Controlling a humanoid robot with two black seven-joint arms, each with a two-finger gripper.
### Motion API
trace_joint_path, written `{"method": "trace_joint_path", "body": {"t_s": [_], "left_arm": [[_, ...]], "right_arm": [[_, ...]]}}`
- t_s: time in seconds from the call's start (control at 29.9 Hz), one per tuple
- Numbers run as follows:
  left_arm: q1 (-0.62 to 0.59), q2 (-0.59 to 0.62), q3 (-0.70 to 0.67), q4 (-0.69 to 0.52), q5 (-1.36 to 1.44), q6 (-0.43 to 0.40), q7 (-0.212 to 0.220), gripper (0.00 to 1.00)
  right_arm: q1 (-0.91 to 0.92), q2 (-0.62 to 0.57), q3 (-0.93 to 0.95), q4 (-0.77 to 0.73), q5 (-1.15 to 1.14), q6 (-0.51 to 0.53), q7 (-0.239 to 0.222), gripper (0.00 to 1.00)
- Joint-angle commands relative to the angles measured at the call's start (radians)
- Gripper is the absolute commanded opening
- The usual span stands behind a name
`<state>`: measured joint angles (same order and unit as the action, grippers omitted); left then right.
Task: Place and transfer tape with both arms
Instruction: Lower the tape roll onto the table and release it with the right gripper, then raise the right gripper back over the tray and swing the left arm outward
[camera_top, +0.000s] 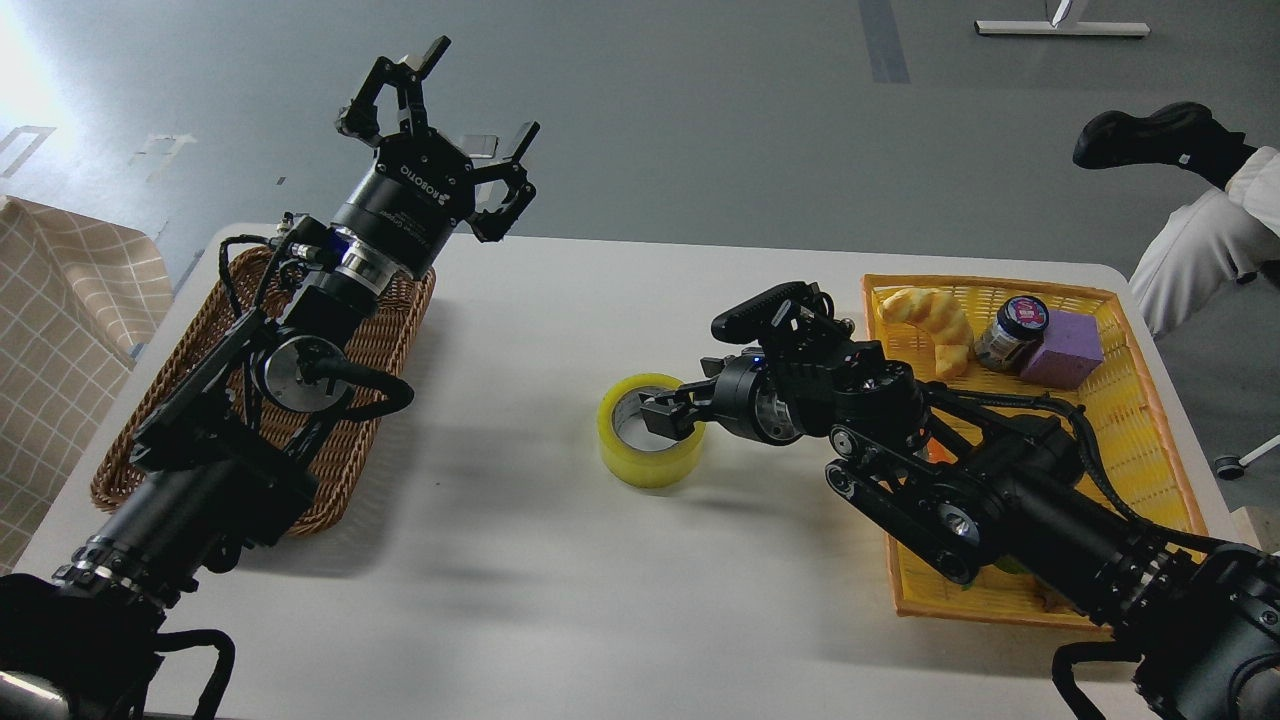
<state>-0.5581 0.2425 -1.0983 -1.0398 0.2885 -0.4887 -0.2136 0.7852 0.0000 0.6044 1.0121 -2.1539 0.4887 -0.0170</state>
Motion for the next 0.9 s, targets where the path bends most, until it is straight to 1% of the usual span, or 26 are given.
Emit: {"method": "trace_joint_path", "body": {"t_s": [0.0,0.03,0.1,0.17,0.23,0.27,0.37,0.43,0.63,0.7,0.84,0.87], "left_arm": [[0.0,0.0,0.0,0.001,0.0,0.0,-0.012,0.98],[0.0,0.0,0.002,0.001,0.0,0.0,-0.026,0.98],[0.0,0.001,0.002,0.001,0.0,0.0,-0.035,0.98],[0.0,0.003,0.003,0.001,0.0,0.0,-0.035,0.98],[-0.003,0.004,0.003,0.0,0.001,0.0,-0.027,0.98],[-0.005,0.005,0.005,0.0,0.001,0.0,-0.024,0.98],[-0.014,0.005,0.014,0.0,0.001,0.0,-0.021,0.98],[-0.016,0.006,0.015,0.0,0.001,0.0,-0.02,0.98],[-0.016,0.009,0.018,-0.002,0.003,0.0,-0.023,0.98],[-0.016,0.014,0.02,-0.005,0.003,0.0,-0.023,0.98],[-0.016,0.015,0.023,-0.005,0.003,0.0,-0.021,0.98],[-0.014,0.017,0.023,-0.005,0.005,0.0,-0.021,0.98]], "right_arm": [[-0.004,-0.038,0.023,0.065,0.037,0.0,0.0,0.99],[-0.004,-0.073,0.026,0.098,0.057,0.0,0.0,1.0],[-0.014,-0.118,0.046,0.149,0.083,0.0,0.0,1.0],[-0.018,-0.15,0.063,0.187,0.101,0.0,0.0,1.0],[-0.037,-0.219,0.101,0.253,0.155,0.0,0.0,1.0],[-0.044,-0.233,0.112,0.27,0.169,0.0,0.0,1.0],[-0.078,-0.291,0.176,0.338,0.223,0.0,0.002,1.0],[-0.135,-0.328,0.257,0.394,0.299,0.0,0.002,1.0],[-0.247,-0.35,0.465,0.457,0.486,0.0,0.003,1.0],[-0.303,-0.344,0.578,0.456,0.583,0.0,0.003,1.0],[-0.362,-0.336,0.713,0.447,0.73,0.0,0.003,1.0],[-0.382,-0.331,0.771,0.442,0.802,0.0,0.003,1.0]]}}
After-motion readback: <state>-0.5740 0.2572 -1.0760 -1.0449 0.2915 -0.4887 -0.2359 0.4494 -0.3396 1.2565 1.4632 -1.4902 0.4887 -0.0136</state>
